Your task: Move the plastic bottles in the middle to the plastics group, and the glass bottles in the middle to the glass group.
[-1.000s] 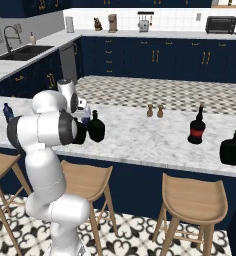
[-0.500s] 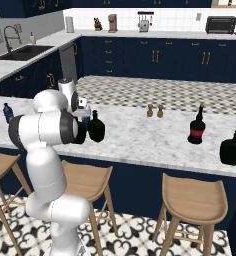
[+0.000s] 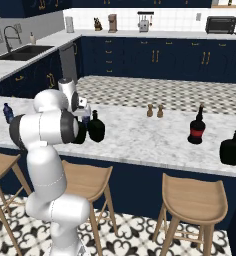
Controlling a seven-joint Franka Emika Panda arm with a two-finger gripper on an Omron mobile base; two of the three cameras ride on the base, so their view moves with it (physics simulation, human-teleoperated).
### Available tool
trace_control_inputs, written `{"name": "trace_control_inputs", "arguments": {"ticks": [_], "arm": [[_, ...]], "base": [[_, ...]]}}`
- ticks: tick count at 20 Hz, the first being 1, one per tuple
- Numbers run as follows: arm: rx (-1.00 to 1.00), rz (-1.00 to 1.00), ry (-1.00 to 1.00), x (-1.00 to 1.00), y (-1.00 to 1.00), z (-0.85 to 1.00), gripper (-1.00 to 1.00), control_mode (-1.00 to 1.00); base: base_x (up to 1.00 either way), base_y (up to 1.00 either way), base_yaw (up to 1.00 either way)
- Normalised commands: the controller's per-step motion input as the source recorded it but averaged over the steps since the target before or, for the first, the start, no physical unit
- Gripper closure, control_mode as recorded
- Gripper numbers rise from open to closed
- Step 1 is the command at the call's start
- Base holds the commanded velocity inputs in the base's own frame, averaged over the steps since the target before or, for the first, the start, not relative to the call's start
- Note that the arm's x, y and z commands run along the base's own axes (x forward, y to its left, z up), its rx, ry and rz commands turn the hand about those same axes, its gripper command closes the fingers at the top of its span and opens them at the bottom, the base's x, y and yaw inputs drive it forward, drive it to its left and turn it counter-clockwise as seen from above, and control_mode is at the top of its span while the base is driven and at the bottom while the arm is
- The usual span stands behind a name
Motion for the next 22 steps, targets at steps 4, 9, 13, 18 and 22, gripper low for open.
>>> {"name": "trace_control_inputs", "arguments": {"ticks": [4, 9, 13, 18, 22], "arm": [[0.00, 0.00, -0.01, 0.00, 0.02, -0.23, -1.00, -1.00], [0.00, 0.00, -0.01, 0.00, 0.01, -0.10, -1.00, -1.00], [0.00, 0.00, 0.00, 0.00, 0.02, -0.10, -1.00, -1.00], [0.00, 0.00, 0.00, 0.00, 0.00, -0.03, -1.00, -1.00], [0.00, 0.00, 0.00, 0.00, 0.01, -0.07, -1.00, -1.00]], "base": [[0.00, 0.00, 0.00], [0.00, 0.00, 0.00], [0.00, 0.00, 0.00], [0.00, 0.00, 0.00], [0.00, 0.00, 0.00]]}}
